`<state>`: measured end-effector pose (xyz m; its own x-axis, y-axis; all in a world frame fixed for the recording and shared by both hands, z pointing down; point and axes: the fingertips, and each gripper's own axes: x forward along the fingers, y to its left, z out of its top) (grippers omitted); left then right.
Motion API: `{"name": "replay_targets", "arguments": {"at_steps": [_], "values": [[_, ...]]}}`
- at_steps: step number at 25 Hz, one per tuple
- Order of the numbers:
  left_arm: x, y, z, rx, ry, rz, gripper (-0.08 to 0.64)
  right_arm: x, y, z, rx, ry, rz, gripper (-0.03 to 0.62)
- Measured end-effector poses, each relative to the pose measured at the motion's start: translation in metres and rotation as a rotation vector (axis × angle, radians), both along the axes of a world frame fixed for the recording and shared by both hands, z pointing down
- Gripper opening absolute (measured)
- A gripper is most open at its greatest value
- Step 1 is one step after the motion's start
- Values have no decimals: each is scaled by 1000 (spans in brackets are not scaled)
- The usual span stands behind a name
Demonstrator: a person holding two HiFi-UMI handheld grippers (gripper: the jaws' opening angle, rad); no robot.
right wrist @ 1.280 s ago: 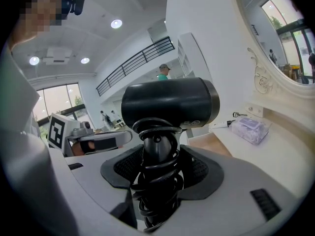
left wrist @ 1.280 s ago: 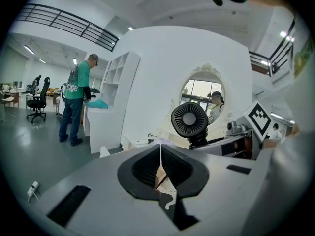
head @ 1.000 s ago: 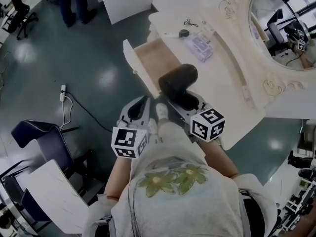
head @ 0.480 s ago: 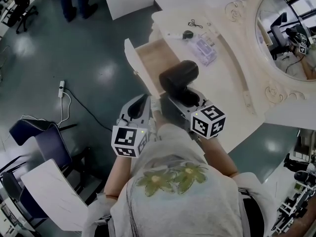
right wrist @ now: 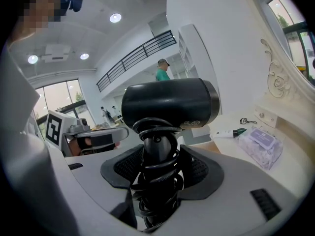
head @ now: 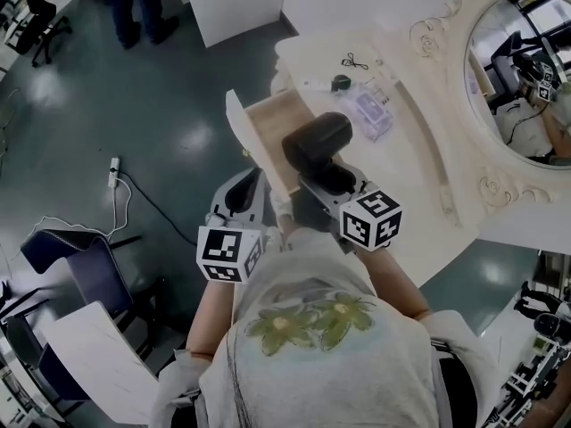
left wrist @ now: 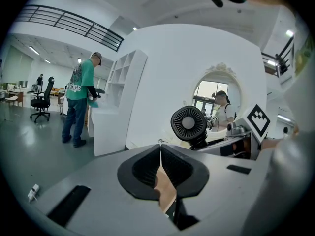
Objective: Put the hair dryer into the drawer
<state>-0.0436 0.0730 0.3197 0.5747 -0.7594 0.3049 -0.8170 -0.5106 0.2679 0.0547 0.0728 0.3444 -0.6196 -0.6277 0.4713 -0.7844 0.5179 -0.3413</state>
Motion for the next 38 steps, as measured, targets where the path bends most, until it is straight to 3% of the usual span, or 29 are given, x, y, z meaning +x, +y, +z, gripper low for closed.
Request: {"name": "replay_targets", "arguments": {"at_steps": [13, 38], "values": [[1, -38, 3, -10, -16, -14, 17, -4, -43, 7, -19, -4, -28, 229], [-2, -65, 21, -57, -47, -49, 17, -3, -81, 50, -91, 27, -69, 229]]}}
